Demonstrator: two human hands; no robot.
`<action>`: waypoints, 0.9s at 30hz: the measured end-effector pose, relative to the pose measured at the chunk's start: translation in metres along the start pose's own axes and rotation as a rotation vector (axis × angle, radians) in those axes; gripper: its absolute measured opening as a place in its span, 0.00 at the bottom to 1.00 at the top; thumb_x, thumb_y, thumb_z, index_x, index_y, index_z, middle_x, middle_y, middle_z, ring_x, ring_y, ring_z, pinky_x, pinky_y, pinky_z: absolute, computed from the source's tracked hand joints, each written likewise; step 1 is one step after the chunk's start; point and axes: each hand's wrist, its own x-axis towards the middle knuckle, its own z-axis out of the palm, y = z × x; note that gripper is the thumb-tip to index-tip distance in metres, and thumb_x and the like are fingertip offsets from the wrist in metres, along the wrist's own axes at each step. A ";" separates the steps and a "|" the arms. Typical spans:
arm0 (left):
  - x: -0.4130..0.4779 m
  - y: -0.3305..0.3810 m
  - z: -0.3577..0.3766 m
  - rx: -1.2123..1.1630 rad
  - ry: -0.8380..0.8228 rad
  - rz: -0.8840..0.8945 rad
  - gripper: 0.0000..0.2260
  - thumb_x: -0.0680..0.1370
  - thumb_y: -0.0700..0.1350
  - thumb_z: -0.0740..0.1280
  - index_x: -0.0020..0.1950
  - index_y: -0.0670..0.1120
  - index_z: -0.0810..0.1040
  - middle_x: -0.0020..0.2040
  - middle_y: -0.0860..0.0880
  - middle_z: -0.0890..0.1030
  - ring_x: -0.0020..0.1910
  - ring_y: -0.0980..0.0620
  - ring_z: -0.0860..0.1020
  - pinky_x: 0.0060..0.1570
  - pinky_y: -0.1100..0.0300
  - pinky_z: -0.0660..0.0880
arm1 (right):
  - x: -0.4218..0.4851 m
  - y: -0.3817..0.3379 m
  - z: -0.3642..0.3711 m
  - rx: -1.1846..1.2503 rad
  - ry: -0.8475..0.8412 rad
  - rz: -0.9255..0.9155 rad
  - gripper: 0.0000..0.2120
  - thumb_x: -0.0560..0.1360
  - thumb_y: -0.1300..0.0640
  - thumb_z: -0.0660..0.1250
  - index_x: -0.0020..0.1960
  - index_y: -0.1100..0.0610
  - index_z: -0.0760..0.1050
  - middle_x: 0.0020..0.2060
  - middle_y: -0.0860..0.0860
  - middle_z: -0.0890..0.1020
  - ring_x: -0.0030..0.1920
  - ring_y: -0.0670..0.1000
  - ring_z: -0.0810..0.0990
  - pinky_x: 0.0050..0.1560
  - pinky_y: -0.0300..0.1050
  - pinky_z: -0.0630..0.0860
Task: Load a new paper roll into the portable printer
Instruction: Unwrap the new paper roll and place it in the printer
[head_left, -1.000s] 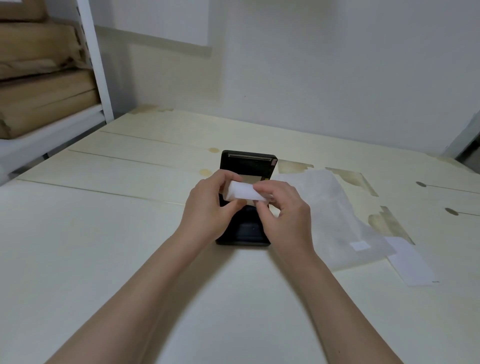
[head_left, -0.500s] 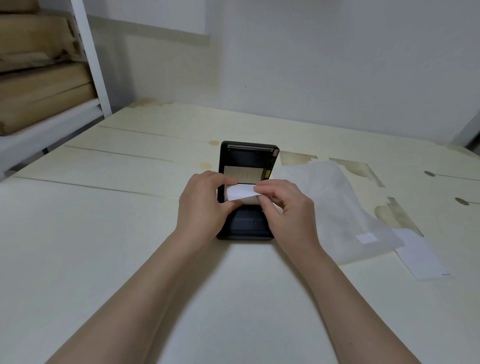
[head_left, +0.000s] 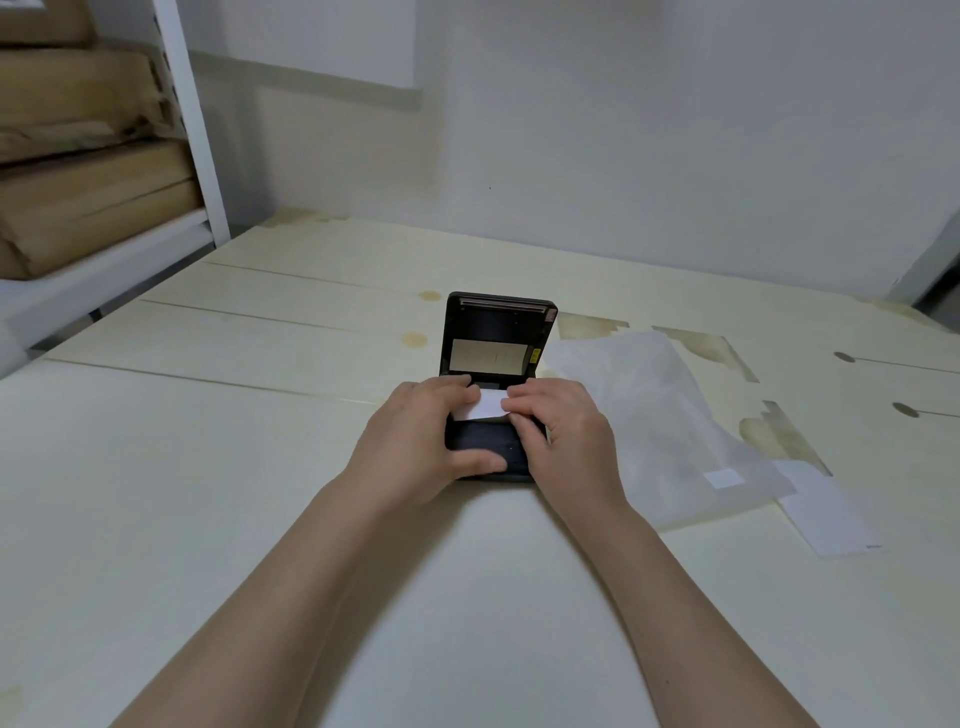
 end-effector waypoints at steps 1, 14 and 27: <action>-0.002 -0.003 -0.001 -0.015 -0.058 0.016 0.41 0.64 0.60 0.77 0.74 0.52 0.68 0.77 0.58 0.64 0.74 0.55 0.65 0.67 0.60 0.65 | 0.000 0.000 0.000 -0.023 0.003 -0.013 0.07 0.72 0.65 0.69 0.46 0.60 0.85 0.46 0.52 0.86 0.55 0.53 0.80 0.56 0.29 0.68; -0.008 0.006 0.014 -0.040 0.008 0.093 0.36 0.71 0.49 0.76 0.76 0.54 0.65 0.78 0.61 0.58 0.75 0.59 0.63 0.61 0.71 0.59 | -0.008 0.001 -0.008 -0.077 0.027 0.068 0.07 0.73 0.65 0.70 0.46 0.57 0.85 0.47 0.49 0.86 0.53 0.51 0.80 0.54 0.18 0.61; -0.020 0.021 0.021 0.145 0.081 0.105 0.21 0.76 0.46 0.71 0.68 0.47 0.71 0.73 0.55 0.67 0.65 0.49 0.73 0.54 0.55 0.75 | -0.019 -0.006 -0.015 -0.139 -0.017 0.095 0.07 0.74 0.63 0.70 0.44 0.54 0.85 0.48 0.44 0.85 0.56 0.48 0.76 0.45 0.34 0.70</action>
